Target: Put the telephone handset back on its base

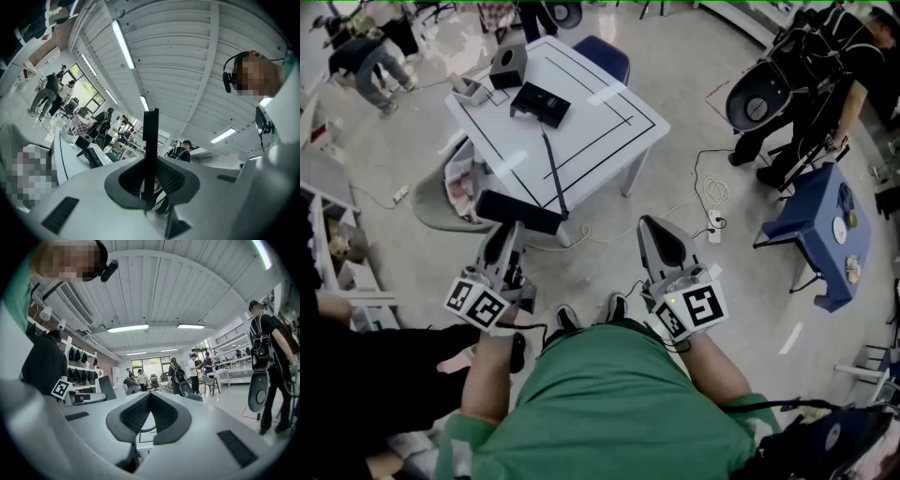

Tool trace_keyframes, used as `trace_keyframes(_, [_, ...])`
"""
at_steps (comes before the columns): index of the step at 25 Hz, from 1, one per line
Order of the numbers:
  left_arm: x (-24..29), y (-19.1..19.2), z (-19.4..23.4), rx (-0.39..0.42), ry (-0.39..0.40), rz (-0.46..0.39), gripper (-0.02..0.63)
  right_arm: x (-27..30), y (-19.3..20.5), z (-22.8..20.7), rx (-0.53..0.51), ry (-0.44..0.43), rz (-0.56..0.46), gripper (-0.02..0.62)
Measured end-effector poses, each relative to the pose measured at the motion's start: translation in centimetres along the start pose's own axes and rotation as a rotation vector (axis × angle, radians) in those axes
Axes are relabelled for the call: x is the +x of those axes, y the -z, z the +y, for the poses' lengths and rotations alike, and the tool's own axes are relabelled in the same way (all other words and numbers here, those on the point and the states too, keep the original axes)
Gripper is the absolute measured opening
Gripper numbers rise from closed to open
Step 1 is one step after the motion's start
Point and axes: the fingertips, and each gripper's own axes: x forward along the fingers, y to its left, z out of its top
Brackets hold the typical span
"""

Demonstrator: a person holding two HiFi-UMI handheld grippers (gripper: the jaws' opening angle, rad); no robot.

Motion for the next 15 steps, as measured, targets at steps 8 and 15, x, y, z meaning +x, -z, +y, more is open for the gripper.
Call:
trace_keyframes(8, [1.6, 0.9, -0.4, 0.010, -0.020, -0.017, 0.080, 0.2, 0.5, -2.1, 0.012, -0.037, -0.004, 0.023])
trace_keyframes(15, [3.0, 0.6, -2.3, 0.036, -0.053, -0.028, 0.080, -1.3, -0.8, -4.4, 0.041, -0.070, -0.030, 0.023])
